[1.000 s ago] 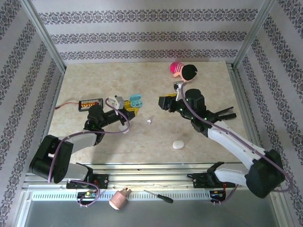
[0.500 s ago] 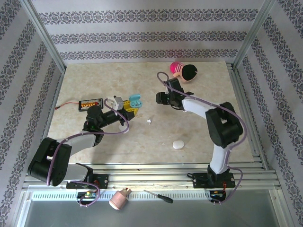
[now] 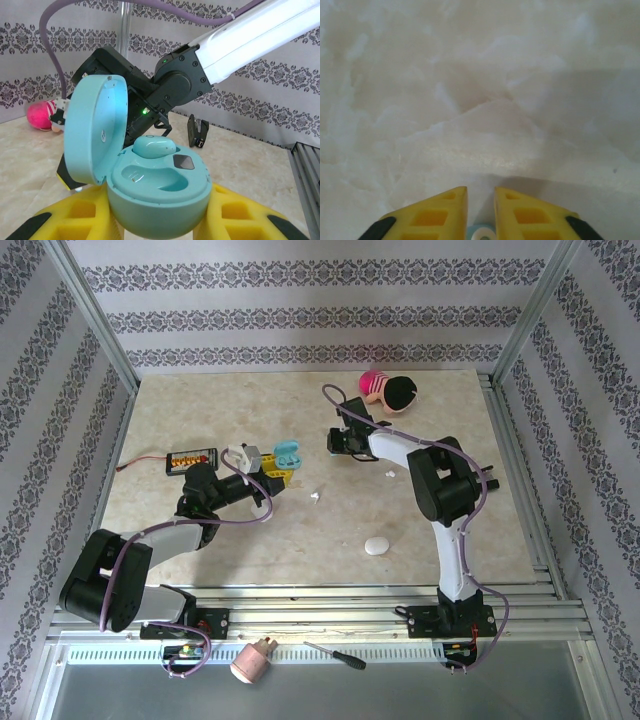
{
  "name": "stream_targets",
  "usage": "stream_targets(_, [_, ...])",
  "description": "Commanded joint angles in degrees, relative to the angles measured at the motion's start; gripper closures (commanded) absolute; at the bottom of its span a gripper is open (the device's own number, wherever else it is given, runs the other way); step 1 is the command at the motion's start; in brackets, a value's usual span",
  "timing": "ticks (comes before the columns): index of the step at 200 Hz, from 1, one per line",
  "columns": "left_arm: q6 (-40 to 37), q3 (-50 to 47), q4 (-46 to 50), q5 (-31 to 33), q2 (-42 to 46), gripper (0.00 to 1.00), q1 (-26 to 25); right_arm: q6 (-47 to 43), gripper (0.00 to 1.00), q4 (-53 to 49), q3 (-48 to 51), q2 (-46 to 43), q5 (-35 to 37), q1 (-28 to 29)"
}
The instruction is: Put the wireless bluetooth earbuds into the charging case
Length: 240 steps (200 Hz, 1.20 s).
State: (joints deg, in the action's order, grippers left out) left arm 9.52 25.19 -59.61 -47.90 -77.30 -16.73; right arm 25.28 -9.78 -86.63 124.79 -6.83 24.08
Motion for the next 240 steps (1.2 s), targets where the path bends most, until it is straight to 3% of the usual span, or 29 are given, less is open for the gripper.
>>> stream_targets(1, [1.25, 0.55, -3.66, -1.52, -0.32, 0.72, 0.64, 0.38, 0.85, -1.78, -0.53, -0.09, -0.51, -0.87])
stream_targets(22, [1.46, 0.42, -3.75, -1.55, -0.22, 0.72, 0.65, 0.50, 0.91, -1.16, 1.43, -1.82, -0.46, -0.87])
stream_targets(108, [2.26, 0.29, -4.83, -1.61, -0.42, 0.72, 0.65, 1.19, 0.94, 0.66, 11.72, -11.10, 0.44, 1.16])
stream_targets(173, [2.54, 0.25, -4.94, -1.85, -0.23, 0.72, 0.58, 1.22, 0.92, 7.07, 27.83, -22.07, 7.18, 4.71])
stream_targets(240, [2.52, 0.56, -3.64, -2.12, 0.62, 0.72, 0.61, 5.42, 0.87, 11.84, 39.83, -27.62, 8.43, 7.03])
